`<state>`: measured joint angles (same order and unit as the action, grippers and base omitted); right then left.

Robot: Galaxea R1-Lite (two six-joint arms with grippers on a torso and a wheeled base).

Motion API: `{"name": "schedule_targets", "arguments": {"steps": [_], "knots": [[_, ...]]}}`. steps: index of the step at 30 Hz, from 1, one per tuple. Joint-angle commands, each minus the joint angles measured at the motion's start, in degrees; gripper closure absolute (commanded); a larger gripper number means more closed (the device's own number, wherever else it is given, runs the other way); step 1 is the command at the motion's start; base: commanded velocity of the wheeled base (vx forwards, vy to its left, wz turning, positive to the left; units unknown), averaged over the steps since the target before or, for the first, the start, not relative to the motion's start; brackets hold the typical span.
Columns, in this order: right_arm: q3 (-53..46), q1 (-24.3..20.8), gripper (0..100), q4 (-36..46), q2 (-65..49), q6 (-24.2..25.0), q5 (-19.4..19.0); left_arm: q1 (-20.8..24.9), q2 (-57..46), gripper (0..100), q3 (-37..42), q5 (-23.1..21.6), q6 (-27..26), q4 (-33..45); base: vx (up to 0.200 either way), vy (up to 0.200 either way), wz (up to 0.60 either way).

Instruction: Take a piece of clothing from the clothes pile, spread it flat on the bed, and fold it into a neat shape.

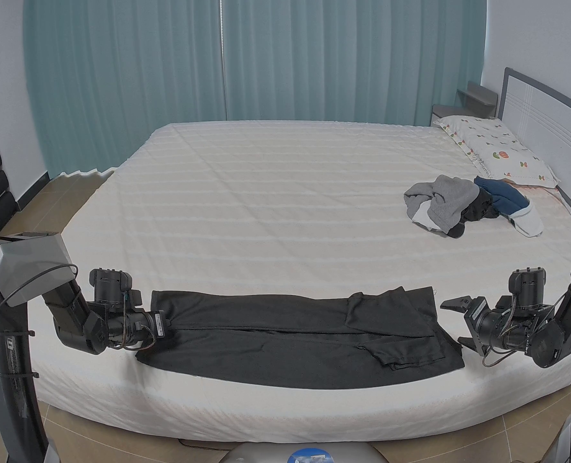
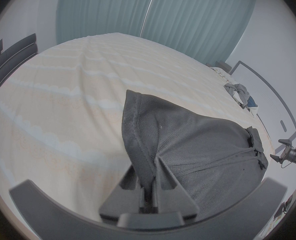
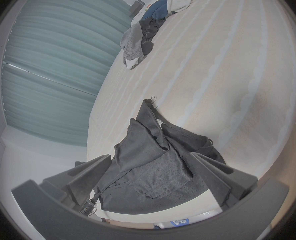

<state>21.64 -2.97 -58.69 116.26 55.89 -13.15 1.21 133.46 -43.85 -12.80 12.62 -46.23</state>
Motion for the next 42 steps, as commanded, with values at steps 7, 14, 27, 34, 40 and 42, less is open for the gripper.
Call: {"name": "schedule_targets", "arguments": {"steps": [7, 14, 27, 34, 40, 42], "knots": [[-0.28, 0.51, 0, -0.03, -0.51, 0.0, 0.06, 0.02, -2.24, 100, 0.78, 0.06, 0.39, -0.09, 0.0, 0.0, 0.0], [-0.28, 0.69, 0, -0.03, -0.51, 0.0, 0.06, 0.02, -2.33, 100, 0.87, 0.06, 0.74, -0.18, -0.114, 0.0, 0.0], [-0.19, 0.69, 0, -0.03, -0.33, 0.0, 0.06, 0.38, -2.24, 100, 0.08, 0.76, 5.22, -3.08, -0.077, 0.0, 0.0], [-0.19, 0.69, 0, -0.03, -0.25, 0.09, -0.03, 3.19, -3.12, 100, 0.34, 1.46, 10.32, -5.37, 0.0, 0.0, 0.0], [-0.19, 0.69, 0, -0.03, -0.25, 0.09, -0.03, 5.21, -5.32, 100, 0.7, 4.54, 11.55, -5.45, 0.0, -0.2, 0.0], [-0.19, 0.69, 0, -0.03, -0.25, 0.09, -0.03, 6.18, -6.55, 100, 0.52, 5.51, 13.31, -5.1, 0.0, -0.2, 0.0]]}}
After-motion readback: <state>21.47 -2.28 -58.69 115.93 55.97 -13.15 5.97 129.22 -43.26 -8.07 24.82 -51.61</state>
